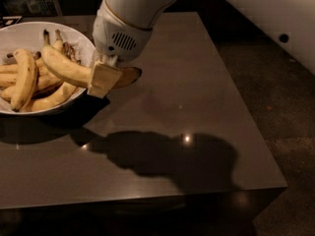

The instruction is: Pick banana from white bowl

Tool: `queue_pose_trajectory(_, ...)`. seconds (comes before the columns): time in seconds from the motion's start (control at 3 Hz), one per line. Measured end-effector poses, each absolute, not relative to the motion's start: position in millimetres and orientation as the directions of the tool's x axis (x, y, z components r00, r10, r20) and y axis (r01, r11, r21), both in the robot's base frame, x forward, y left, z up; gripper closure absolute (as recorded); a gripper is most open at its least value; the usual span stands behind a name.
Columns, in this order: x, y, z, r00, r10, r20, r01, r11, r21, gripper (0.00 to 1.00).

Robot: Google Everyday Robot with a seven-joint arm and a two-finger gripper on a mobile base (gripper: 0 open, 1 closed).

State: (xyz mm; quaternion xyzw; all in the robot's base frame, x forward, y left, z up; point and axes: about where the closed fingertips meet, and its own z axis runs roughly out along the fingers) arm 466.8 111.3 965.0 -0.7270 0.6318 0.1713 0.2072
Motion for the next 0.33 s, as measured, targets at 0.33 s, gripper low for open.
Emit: queue_pose_trajectory(0.33, 465.6, 107.5, 962.4, 0.134, -0.851, -0.508, -0.991, -0.109, -0.079, 1.0)
